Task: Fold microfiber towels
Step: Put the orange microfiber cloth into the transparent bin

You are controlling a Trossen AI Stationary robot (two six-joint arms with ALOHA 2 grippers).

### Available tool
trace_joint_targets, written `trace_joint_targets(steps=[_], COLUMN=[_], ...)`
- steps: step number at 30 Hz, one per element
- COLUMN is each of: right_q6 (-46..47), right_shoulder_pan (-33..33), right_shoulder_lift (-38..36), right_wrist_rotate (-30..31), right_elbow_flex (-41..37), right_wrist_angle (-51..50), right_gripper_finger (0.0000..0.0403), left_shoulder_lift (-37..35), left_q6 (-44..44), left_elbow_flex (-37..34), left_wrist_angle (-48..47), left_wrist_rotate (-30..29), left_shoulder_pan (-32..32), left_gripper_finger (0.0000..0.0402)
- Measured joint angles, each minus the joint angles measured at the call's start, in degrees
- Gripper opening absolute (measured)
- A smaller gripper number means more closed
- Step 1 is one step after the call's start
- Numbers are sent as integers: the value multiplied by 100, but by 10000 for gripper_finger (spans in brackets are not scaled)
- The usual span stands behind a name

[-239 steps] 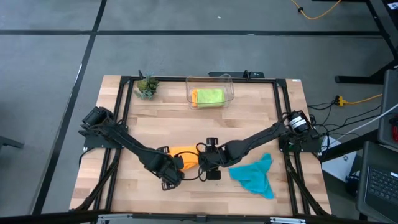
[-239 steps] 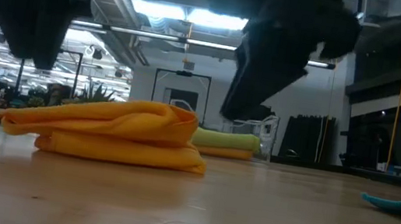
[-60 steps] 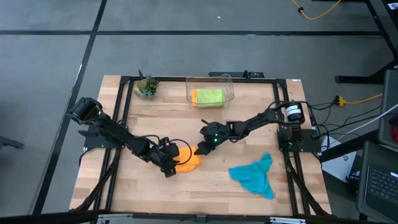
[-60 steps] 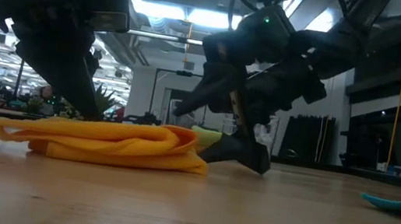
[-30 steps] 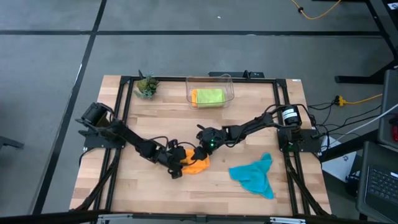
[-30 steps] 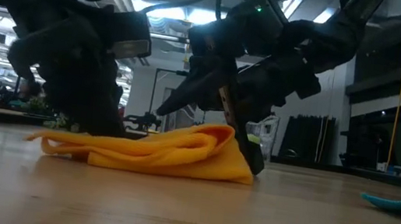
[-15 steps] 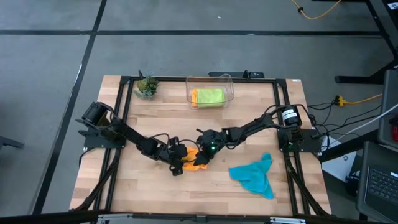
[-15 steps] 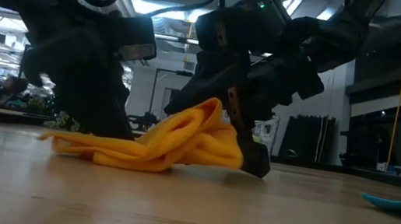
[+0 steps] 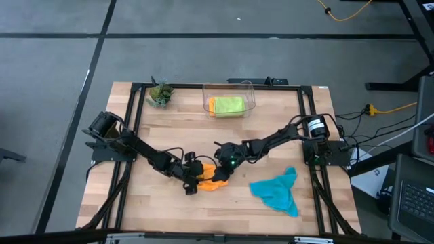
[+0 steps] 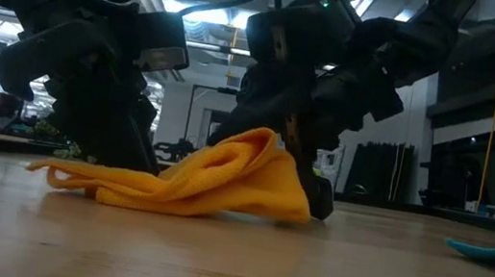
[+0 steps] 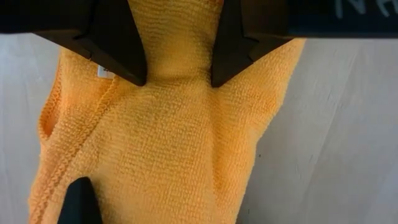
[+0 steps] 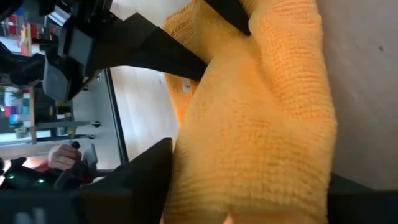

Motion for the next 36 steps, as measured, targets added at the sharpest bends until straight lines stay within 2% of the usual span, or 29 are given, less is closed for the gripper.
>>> trace_joint_targets(steps=[3, 5, 8, 10, 14, 20, 23, 29, 33, 36], right_q6=[-45, -35, -132, -344, -406, -672, -1106, -2309, -3209, -3895], right_shoulder_pan=[43, 43, 41, 43, 43, -9, -188, -811, -1206, -1494], right_shoulder_lift=[-2, -2, -2, -2, -2, -86, -231, -809, -1046, -1272], right_wrist_rotate=[77, 83, 72, 63, 32, 7, 63, 209, 213, 254], right_elbow_flex=[1, 1, 1, 1, 4, 60, 200, 938, 1668, 2501], right_wrist_angle=[-19, -19, -33, -42, -43, -147, -428, -1833, -3076, -3940], right_gripper_finger=[189, 143, 52, 21, 21, 21, 21, 21, 21, 21], left_shoulder_lift=[2, 3, -10, -75, -515, -1746, -2378, -3339, -3535, -3543], left_q6=[0, -3, -3, -3, 110, 71, -78, -582, -623, -625], left_elbow_flex=[0, 0, -2, -7, 93, 621, 789, 802, 807, 809], left_wrist_angle=[-1, 0, 49, 29, -539, -2838, -3574, -3766, -3758, -3734], left_wrist_rotate=[-7, -11, -31, 16, 147, -185, -487, -1066, -1202, -1234], left_shoulder_pan=[0, -1, -24, -37, -42, -44, -72, -154, -229, -243], left_gripper_finger=[180, 180, 180, 180, 180, 180, 180, 180, 180, 180])
